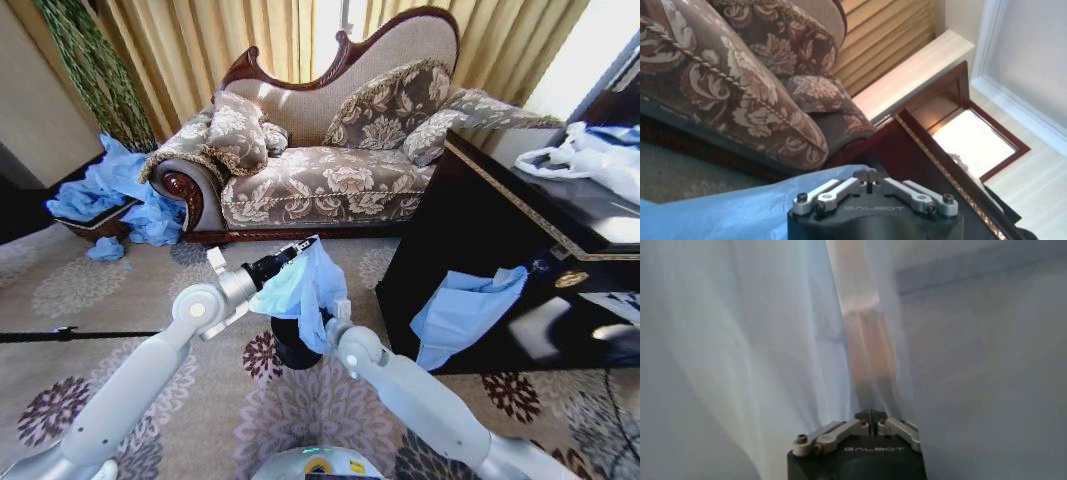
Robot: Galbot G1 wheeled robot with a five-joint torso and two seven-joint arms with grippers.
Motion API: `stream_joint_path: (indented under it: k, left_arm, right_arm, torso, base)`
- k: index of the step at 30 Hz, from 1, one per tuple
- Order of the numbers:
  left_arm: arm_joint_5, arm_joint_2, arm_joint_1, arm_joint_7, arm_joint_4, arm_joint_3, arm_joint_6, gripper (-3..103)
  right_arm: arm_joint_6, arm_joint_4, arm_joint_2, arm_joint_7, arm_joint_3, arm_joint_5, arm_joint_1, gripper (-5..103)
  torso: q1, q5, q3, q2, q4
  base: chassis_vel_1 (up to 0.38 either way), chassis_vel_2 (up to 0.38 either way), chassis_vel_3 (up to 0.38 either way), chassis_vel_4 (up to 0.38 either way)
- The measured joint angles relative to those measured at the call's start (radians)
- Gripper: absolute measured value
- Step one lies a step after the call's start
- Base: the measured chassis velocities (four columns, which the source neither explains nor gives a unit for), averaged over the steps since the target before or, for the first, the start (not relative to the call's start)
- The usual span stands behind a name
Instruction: Place a garbage bag over the trash bin.
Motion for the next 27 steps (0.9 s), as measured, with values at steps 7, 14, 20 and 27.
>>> stream_joint_path:
  k: [7,14,20,27]
  left_arm:
    - [0.011,-0.018,0.014,0.000,-0.002,-0.014,-0.001,0]
    - [0.024,-0.032,0.057,0.000,-0.012,-0.051,-0.001,0]
    - [0.024,-0.071,0.102,0.001,-0.023,-0.099,-0.001,0]
    - [0.041,-0.151,0.182,0.001,-0.041,-0.164,-0.001,0]
  right_arm:
    - [-0.093,-0.028,0.001,0.109,-0.022,0.147,0.045,0]
    - [-0.126,-0.097,0.056,0.246,-0.031,0.275,0.108,0]
    - [-0.144,-0.150,0.093,0.348,-0.059,0.399,0.172,0]
    - [-0.151,-0.183,0.106,0.392,-0.117,0.499,0.241,0]
  torso:
    - [0.000,0.0000,0.000,0.000,-0.0003]
    - [0.000,0.0000,0.000,0.000,-0.0001]
    - [0.000,0.0000,0.000,0.000,0.0000]
    - [0.000,0.0000,0.000,0.000,-0.0001]
  base:
    - [0.000,0.000,0.000,0.000]
    - [0.000,0.000,0.000,0.000]
    - [0.000,0.000,0.000,0.000]
    - [0.000,0.000,0.000,0.000]
